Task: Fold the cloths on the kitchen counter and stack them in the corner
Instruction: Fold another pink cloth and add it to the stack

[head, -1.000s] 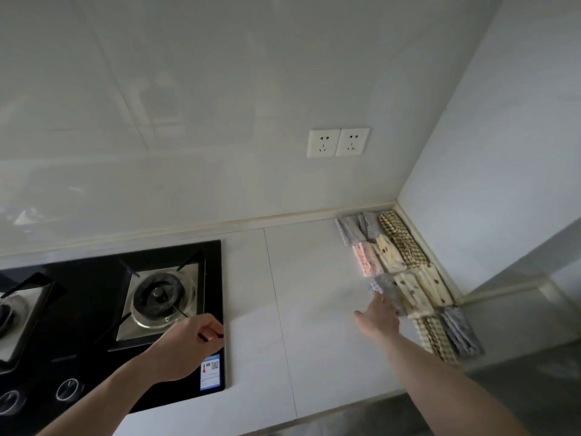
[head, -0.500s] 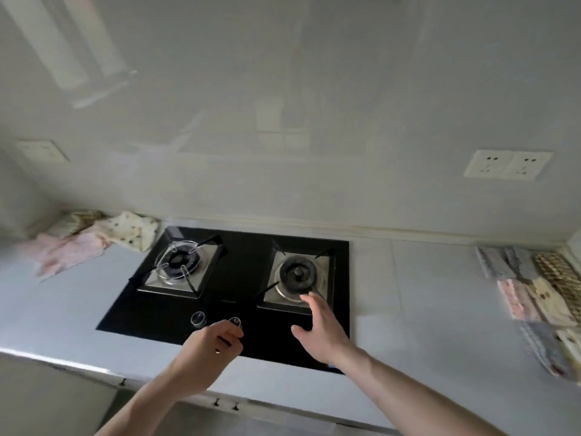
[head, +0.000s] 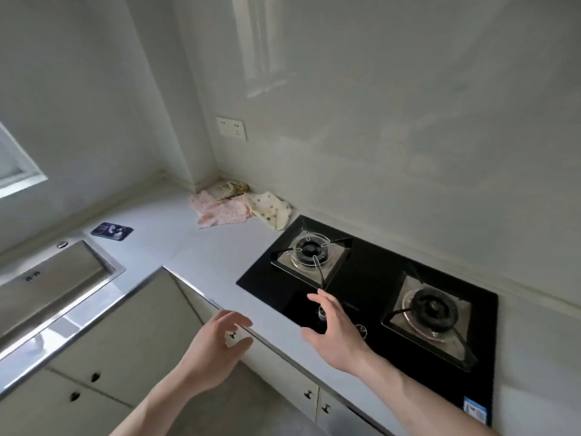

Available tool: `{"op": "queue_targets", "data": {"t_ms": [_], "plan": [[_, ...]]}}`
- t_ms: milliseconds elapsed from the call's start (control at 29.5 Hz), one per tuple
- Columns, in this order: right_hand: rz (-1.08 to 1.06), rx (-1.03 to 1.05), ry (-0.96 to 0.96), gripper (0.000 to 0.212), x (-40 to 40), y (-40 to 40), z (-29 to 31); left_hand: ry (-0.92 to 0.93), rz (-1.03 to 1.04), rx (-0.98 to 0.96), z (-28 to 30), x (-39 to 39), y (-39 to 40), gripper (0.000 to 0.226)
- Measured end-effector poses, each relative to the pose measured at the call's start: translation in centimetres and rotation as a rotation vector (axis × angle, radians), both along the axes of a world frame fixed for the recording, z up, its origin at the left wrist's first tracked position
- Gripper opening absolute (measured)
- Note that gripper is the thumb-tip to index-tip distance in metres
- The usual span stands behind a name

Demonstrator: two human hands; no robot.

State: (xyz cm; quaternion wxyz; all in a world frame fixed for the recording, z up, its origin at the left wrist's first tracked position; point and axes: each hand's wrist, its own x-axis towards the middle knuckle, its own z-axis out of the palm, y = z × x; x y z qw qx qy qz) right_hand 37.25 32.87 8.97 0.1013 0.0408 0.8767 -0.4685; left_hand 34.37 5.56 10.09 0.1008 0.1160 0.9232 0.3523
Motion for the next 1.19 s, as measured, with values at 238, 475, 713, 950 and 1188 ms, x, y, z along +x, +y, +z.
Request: {"op": "queue_targets", "data": {"t_ms": [238,475,713,950,1188], "plan": [[0.088,-0.022,0.032,0.066,-8.5,-4.2,0.3,0.013,0.085,0.001,-1.3,-6.6,-4.8,0.018],[0.129,-0.022,0.063,0.065,-17.3,-5.7,0.5,-0.018,0.119,-0.065,-1.8,-15.1,-8.7,0.019],[0.091,-0.014,0.048,0.059,-24.2,-5.1,0.7,-0.082,0.098,-0.164,-2.7,-25.4,-11.4,0.025],[0.04,0.013,-0.017,0.055,-29.3,-6.6,-0.5,-0.163,0.096,-0.253,-7.2,-37.8,-14.0,0.029],[-0.074,0.022,-0.072,0.054,-35.7,-13.2,-2.7,-0.279,-0.073,-0.444,-12.4,-48.9,-17.3,0.056]]}}
